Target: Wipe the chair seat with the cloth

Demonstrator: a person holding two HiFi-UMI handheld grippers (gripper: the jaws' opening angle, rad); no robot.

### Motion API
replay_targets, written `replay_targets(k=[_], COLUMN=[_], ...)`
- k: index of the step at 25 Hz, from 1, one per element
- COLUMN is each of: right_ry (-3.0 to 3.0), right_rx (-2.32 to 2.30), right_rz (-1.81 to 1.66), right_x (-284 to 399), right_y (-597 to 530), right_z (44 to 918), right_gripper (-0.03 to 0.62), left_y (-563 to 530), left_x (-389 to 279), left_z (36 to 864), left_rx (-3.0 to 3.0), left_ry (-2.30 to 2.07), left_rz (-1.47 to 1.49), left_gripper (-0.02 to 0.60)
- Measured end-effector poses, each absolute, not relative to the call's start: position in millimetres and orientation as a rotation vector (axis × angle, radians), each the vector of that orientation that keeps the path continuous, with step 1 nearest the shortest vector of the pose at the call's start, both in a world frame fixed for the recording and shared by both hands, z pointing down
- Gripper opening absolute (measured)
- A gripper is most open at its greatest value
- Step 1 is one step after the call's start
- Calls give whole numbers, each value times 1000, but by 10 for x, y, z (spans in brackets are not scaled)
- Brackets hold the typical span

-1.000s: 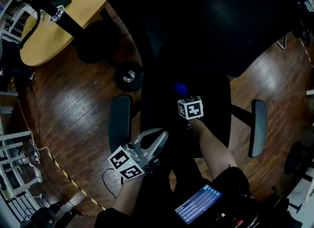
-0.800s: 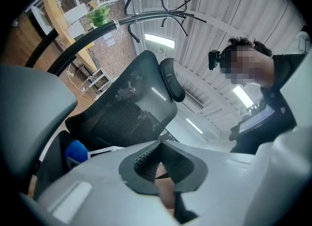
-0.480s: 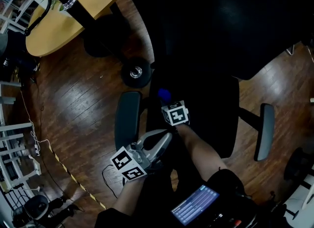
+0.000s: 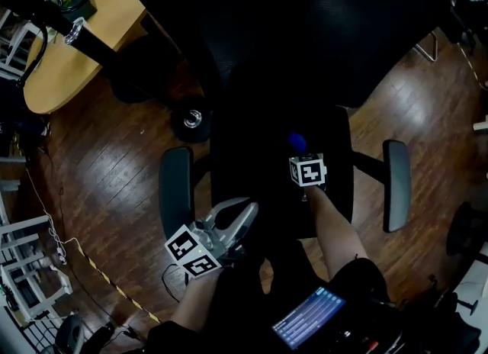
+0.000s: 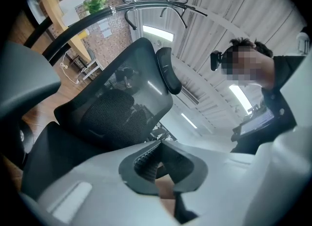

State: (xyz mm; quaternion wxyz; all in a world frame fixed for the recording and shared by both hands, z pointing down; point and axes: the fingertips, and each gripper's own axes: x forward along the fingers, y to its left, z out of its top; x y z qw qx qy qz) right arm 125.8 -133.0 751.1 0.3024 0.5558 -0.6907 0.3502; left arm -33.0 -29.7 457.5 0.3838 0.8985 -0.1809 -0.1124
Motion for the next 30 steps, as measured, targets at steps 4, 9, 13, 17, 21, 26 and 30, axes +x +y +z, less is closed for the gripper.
replay_targets(k=[4, 9, 13, 17, 21, 26, 30], right_ry=[-1734, -1682, -1679, -1668, -1823, -2018, -2117], right_rx=[1578, 1623, 1625, 1679, 1577, 1372, 1174], right_rz=[922, 913, 887, 897, 888, 963, 1030], right_x=[1959, 2321, 2380, 2246, 1438, 149, -662], right_y=[-1149, -988, -989, -978, -1107, -1132, -1039], right_z=[7419, 7334, 7336, 7250, 7145, 7104, 7190], right_gripper=[38, 38, 38, 38, 38, 38, 38], left_y=[-309, -298, -248, -180, -159, -105, -59], left_x=[-297, -301, -281, -302, -360, -423, -453], left_z=[4565, 4556, 4540, 4499, 4444, 4368, 4364], left_rx=[2298, 2295, 2295, 2297, 2296, 2295, 2293], left_ry=[-452, -456, -456, -452, -465, -492, -507], left_rz=[-273, -275, -286, -296, -316, -329, -333], left_gripper=[5, 5, 5, 5, 5, 5, 5])
